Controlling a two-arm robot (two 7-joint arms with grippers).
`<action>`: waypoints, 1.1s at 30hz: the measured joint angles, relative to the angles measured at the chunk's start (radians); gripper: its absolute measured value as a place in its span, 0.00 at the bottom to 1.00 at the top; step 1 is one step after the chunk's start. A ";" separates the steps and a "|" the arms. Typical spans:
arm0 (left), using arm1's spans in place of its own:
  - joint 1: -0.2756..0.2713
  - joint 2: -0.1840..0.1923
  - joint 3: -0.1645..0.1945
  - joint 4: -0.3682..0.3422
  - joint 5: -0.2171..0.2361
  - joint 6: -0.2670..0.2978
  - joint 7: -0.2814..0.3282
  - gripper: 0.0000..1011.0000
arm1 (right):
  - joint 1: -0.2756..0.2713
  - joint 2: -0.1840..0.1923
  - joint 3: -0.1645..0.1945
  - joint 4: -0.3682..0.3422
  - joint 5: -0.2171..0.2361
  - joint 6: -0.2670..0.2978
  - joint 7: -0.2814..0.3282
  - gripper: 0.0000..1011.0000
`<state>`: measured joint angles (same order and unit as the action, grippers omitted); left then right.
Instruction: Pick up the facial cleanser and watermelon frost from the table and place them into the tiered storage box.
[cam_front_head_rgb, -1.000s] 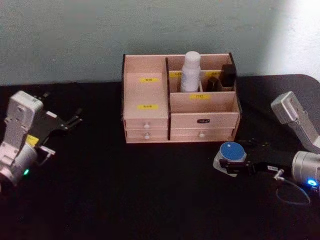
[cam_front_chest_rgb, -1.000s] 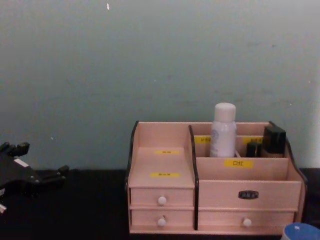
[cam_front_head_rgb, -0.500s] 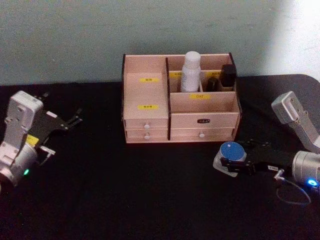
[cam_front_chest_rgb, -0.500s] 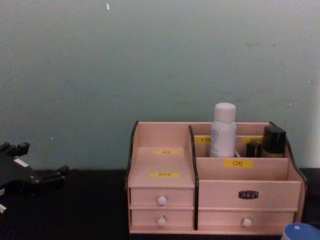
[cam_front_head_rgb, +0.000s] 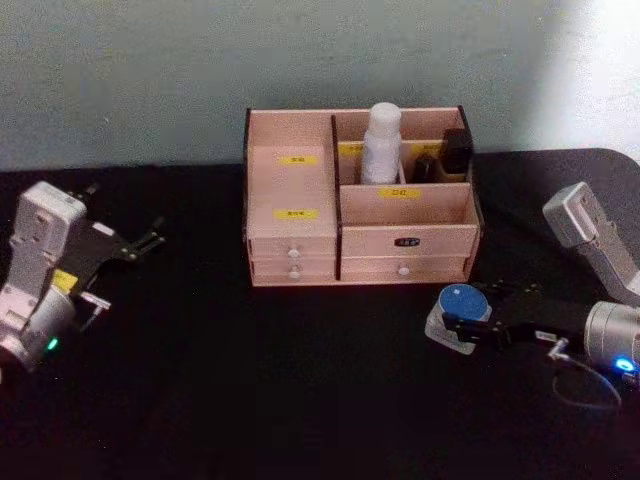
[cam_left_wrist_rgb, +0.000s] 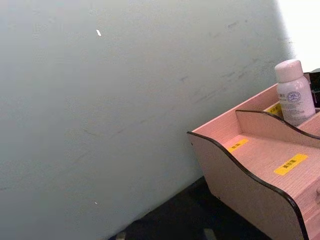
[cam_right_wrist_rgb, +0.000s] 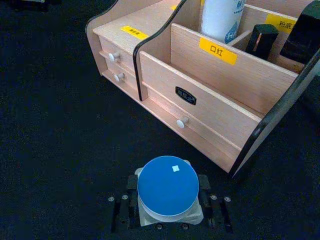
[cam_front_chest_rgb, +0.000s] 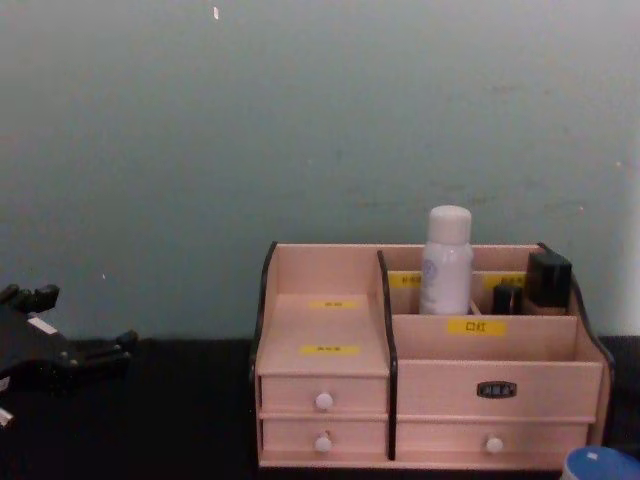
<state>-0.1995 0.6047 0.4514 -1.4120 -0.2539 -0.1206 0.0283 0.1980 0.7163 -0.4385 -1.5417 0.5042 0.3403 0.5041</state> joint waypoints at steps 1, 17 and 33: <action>0.000 0.000 0.000 0.000 0.000 0.000 0.000 0.99 | 0.000 0.000 0.000 0.000 0.000 0.000 0.000 0.71; 0.000 0.000 0.000 0.000 0.000 0.000 0.000 0.99 | 0.010 0.010 0.001 -0.021 0.006 -0.045 0.048 0.71; 0.000 0.000 0.000 0.000 0.000 0.000 0.000 0.99 | 0.176 -0.075 -0.084 0.047 -0.018 -0.112 0.134 0.71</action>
<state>-0.1995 0.6047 0.4514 -1.4120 -0.2539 -0.1205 0.0283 0.3736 0.6415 -0.5228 -1.4951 0.4866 0.2280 0.6382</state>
